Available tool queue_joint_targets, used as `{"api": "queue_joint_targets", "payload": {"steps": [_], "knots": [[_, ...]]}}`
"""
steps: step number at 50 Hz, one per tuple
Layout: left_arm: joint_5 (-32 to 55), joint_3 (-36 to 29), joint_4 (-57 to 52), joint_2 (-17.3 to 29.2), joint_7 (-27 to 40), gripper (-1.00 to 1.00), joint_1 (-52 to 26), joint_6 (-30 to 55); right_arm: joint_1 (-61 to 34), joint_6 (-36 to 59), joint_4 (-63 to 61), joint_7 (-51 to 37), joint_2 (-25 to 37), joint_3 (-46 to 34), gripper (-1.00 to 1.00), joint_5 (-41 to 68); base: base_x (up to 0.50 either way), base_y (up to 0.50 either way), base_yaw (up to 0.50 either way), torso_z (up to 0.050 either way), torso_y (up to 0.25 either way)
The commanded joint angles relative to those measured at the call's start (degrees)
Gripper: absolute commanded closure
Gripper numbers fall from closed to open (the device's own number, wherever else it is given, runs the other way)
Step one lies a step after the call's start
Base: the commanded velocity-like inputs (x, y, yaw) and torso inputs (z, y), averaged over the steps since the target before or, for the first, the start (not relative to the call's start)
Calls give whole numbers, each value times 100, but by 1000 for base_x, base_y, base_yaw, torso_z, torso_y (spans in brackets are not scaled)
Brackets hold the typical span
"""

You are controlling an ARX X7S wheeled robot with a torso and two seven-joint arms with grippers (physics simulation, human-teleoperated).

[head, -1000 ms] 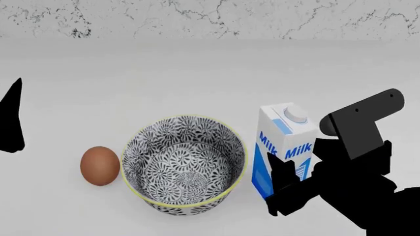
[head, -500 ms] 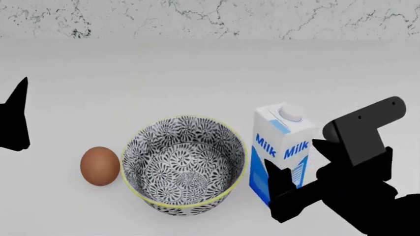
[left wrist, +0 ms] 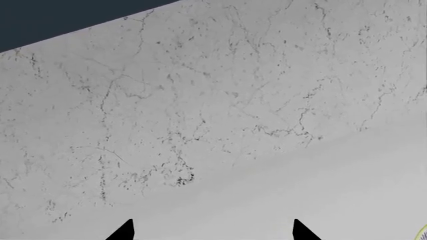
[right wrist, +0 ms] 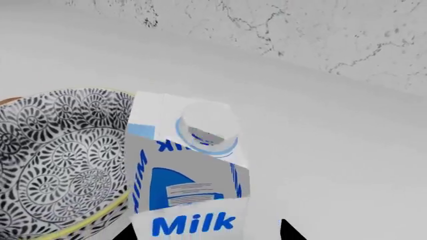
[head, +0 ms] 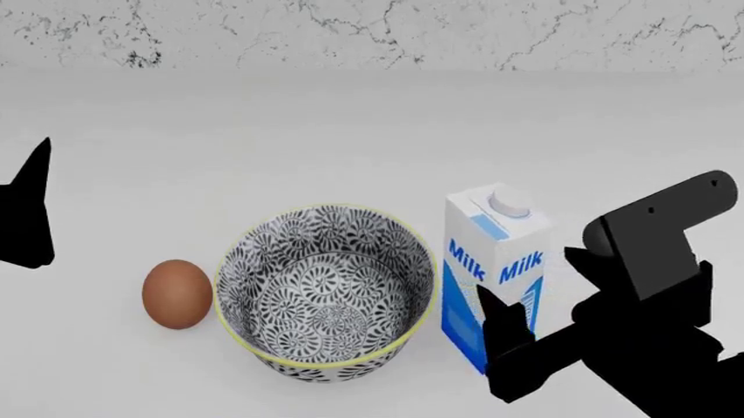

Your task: Place the eggs and milk next to the bowl.

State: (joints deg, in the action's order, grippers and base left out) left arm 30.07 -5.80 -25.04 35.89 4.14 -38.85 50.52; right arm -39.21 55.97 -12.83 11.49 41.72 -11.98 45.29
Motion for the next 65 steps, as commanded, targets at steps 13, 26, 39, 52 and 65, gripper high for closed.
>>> {"api": "queue_joint_targets", "payload": {"steps": [13, 26, 39, 52, 65], "knots": [[38, 221, -9, -70, -142, -100, -76, -4, 864, 589, -1339, -447, 500, 1509, -100, 1018, 0, 0, 0, 0, 0], [74, 249, -40, -46, -146, -100, -48, -18, 1175, 719, -1659, -694, 670, 2155, -100, 1457, 0, 0, 0, 0, 0], [433, 571, -572, 14, 116, -100, 177, 520, 1710, 425, -1876, -1278, 481, 3426, -100, 1663, 0, 0, 0, 0, 0], [1111, 979, -1514, -124, 783, -100, 171, 1781, 1721, -112, -1782, -2007, -66, 3442, -100, 917, 0, 0, 0, 0, 0], [1935, 2270, -2462, -691, 2252, -100, -21, 3806, 1838, -211, -1622, -2081, -180, 3668, -100, 922, 0, 0, 0, 0, 0]]}}
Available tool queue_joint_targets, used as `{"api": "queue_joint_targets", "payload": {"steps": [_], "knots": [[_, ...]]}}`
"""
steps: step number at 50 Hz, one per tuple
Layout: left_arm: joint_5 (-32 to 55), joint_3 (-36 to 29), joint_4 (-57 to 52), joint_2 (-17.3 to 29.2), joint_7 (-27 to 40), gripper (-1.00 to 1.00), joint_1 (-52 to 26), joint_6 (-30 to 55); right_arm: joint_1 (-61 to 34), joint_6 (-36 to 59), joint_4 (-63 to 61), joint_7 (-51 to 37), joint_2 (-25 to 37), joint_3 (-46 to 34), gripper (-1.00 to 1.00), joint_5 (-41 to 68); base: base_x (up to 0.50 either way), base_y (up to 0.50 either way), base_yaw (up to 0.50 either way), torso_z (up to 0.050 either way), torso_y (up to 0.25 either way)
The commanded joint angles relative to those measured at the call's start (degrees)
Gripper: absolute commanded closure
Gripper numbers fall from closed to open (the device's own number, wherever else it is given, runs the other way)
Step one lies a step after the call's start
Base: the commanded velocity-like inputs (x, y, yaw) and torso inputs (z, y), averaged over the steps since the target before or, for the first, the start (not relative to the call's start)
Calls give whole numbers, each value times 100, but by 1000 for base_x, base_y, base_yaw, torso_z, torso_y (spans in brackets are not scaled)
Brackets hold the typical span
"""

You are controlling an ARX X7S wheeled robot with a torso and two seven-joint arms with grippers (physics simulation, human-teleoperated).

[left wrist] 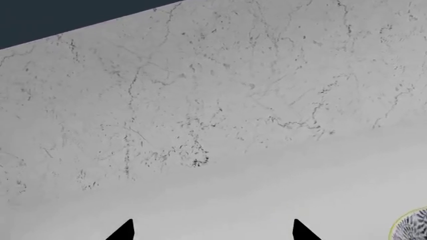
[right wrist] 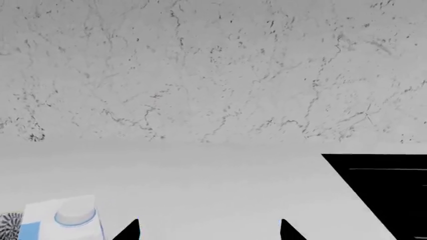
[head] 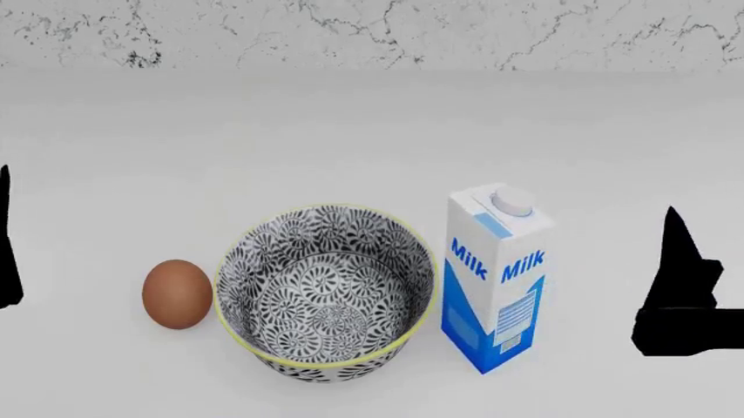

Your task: Place the eggs and milk next to the bowl.

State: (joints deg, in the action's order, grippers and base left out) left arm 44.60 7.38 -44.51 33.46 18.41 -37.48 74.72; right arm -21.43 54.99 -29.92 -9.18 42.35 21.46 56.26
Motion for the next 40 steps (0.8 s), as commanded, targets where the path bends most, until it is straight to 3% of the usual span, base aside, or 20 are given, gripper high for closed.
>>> {"api": "queue_joint_targets", "payload": {"steps": [1, 7, 19, 31, 40], "knots": [[517, 1010, -500, -476, 995, -100, -130, 1481, 87, -139, 77, 16, -234, 288, -100, -216, 0, 0, 0, 0, 0], [1120, 1467, -450, -557, 1918, -100, 277, 1488, 88, -97, 53, 15, -225, 263, -100, -161, 0, 0, 0, 0, 0], [2342, 2357, -269, -763, 2932, -100, 968, 1408, 74, -86, 38, -6, -231, 250, -100, -110, 0, 0, 0, 0, 0], [2509, 2698, -254, -969, 3242, -100, 1610, 1109, 100, -134, 52, 26, -222, 257, -100, -111, 0, 0, 0, 0, 0], [2299, 2492, -150, -896, 3114, -100, 1803, 779, 180, -178, 41, 43, -249, 308, -100, -93, 0, 0, 0, 0, 0]]}}
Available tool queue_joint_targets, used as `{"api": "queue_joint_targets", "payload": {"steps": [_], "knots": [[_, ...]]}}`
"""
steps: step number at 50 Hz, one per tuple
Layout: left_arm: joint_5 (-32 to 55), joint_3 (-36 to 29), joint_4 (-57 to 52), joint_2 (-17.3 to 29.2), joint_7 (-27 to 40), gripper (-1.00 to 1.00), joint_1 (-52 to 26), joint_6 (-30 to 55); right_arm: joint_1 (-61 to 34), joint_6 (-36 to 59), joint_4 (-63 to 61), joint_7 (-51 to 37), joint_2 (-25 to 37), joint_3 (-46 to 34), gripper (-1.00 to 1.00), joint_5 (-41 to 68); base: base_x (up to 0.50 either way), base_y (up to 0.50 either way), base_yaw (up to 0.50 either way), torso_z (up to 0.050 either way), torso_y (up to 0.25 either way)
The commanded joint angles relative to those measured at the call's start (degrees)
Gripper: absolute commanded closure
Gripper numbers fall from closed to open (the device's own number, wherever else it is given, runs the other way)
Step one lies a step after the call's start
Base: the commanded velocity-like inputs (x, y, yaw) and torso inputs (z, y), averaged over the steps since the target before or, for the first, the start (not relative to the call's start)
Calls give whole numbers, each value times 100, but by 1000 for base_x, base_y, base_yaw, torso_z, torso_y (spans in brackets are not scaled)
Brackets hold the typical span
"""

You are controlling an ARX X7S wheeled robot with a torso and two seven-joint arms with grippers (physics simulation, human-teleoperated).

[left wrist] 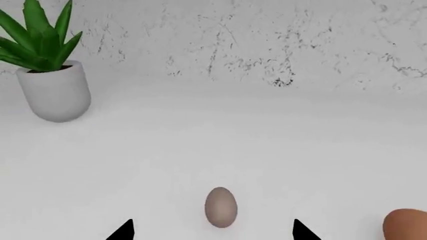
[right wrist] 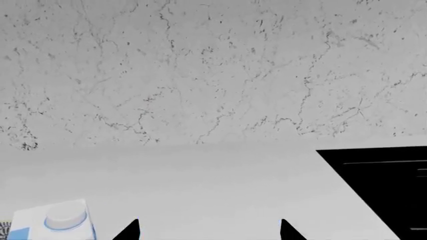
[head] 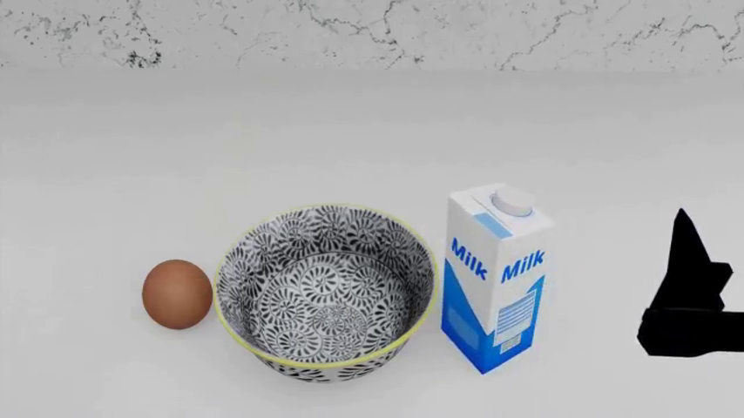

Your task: Place the eggs and milk next to the bowl.

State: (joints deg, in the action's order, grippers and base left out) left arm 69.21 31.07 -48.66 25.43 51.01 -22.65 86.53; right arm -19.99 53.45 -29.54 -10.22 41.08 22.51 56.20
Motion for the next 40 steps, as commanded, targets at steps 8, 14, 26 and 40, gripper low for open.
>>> {"api": "queue_joint_targets", "payload": {"steps": [8, 14, 26, 40], "knots": [[-985, -447, 782, 123, -703, -100, 441, -1075, 57, -14, -21, 136, -101, 217, -100, -64, 0, 0, 0, 0, 0], [-1428, -830, 1225, 207, -1044, -100, 486, -1507, 5, -2, -21, 115, -98, 143, -100, -70, 0, 0, 0, 0, 0], [-1876, -1341, 1937, 312, -1339, -100, 169, -1886, 16, 23, -65, 68, -71, 152, -100, -37, 0, 0, 0, 0, 0], [-2135, -1713, 2663, 334, -1631, -100, -197, -2185, 5, 20, -59, 44, -61, 120, -100, -32, 0, 0, 0, 0, 0]]}}
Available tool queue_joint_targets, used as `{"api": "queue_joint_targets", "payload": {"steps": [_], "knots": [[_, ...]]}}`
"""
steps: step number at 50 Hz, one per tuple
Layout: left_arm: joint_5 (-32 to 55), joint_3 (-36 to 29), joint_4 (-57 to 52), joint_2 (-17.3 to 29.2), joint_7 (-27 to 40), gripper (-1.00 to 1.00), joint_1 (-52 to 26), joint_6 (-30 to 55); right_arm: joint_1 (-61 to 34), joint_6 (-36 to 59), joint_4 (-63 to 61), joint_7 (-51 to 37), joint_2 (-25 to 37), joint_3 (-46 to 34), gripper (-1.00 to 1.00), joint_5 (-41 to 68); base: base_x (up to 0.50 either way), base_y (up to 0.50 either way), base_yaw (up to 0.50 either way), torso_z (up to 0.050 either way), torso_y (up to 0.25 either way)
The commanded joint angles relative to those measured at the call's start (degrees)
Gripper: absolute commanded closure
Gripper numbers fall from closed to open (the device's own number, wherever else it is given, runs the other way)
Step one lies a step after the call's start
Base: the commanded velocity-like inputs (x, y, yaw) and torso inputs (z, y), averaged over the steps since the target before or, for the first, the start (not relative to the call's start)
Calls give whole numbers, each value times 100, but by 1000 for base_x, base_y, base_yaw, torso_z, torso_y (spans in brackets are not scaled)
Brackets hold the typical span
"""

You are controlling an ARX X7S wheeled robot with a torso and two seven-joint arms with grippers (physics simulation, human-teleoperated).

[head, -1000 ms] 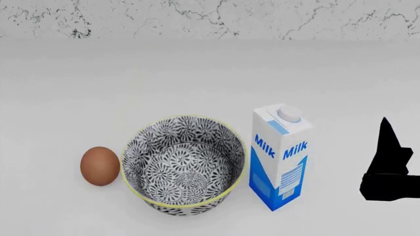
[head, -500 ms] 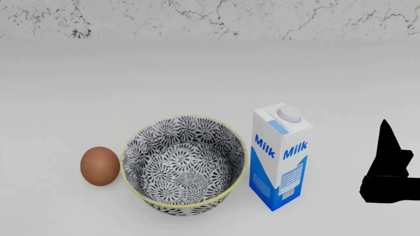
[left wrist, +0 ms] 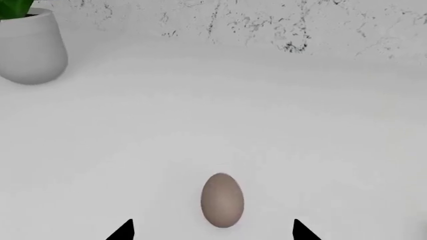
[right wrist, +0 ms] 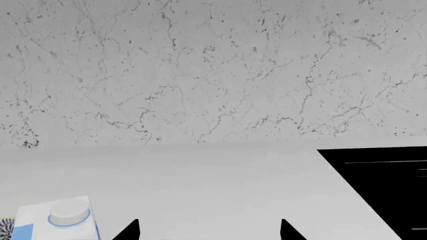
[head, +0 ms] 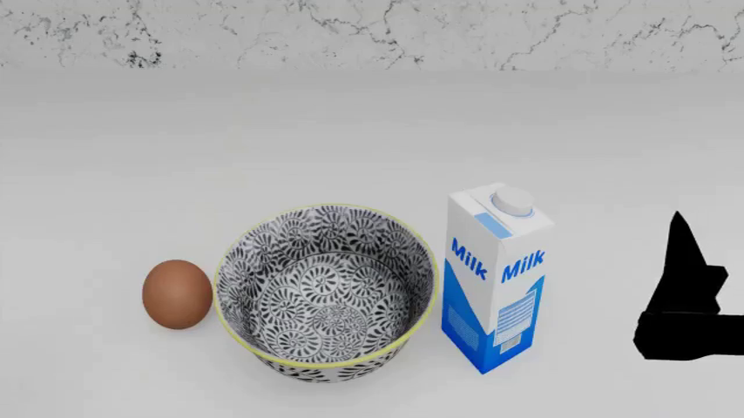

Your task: Place the eggs and milk next to the bowl.

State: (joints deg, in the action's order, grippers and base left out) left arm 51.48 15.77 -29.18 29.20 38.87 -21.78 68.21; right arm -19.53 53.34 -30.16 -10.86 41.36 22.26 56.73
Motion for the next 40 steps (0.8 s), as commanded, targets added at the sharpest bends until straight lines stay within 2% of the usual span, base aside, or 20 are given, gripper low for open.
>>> {"api": "queue_joint_targets", "payload": {"steps": [1, 26, 40], "knots": [[-389, -206, 777, -40, -441, -100, -307, -386, -41, 33, 3, 103, -86, 152, -100, -78, 0, 0, 0, 0, 0], [-990, -890, 2175, -79, -892, -100, -854, -990, -98, 47, 20, 46, -59, 92, -100, -49, 0, 0, 0, 0, 0], [-1203, -1059, 2880, -137, -1118, -100, -1050, -1334, -94, 47, 15, 9, -48, 89, -100, -38, 0, 0, 0, 0, 0]]}}
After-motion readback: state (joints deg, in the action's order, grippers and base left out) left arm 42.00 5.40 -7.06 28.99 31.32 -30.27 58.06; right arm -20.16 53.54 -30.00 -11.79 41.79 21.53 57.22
